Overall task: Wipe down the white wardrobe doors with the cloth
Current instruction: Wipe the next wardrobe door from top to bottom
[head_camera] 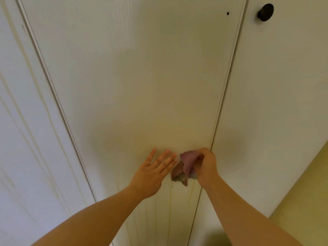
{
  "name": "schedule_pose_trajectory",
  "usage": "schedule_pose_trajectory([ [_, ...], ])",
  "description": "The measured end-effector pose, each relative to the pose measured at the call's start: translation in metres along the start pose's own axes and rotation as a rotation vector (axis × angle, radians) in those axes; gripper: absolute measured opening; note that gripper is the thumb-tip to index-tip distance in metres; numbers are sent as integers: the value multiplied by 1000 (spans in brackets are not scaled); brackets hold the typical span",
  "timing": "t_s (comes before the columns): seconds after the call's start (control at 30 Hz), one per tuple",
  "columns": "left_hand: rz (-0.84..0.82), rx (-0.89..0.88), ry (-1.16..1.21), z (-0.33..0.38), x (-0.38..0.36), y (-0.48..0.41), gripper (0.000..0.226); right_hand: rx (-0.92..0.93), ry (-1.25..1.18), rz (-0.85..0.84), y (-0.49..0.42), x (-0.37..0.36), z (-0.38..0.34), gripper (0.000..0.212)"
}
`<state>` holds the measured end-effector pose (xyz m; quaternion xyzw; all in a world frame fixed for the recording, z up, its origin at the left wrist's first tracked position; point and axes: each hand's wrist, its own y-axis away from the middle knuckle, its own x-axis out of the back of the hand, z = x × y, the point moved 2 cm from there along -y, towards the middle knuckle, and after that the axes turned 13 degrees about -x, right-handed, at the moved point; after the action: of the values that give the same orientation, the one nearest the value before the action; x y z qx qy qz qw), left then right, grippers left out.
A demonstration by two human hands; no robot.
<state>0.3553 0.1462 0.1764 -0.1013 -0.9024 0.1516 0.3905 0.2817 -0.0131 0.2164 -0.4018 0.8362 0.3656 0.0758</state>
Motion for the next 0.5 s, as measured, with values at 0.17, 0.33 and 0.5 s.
schedule_pose_trajectory([
  [0.17, 39, 93, -9, -9, 2, -9, 78, 103, -104, -1, 10, 1, -4, 16],
  [0.33, 57, 68, -37, -8, 4, -20, 77, 214, -203, 40, 8, 0, -33, 47],
  [0.5, 90, 1, -77, -2, 6, -21, 76, 150, -64, 123, 11, 7, -11, 41],
])
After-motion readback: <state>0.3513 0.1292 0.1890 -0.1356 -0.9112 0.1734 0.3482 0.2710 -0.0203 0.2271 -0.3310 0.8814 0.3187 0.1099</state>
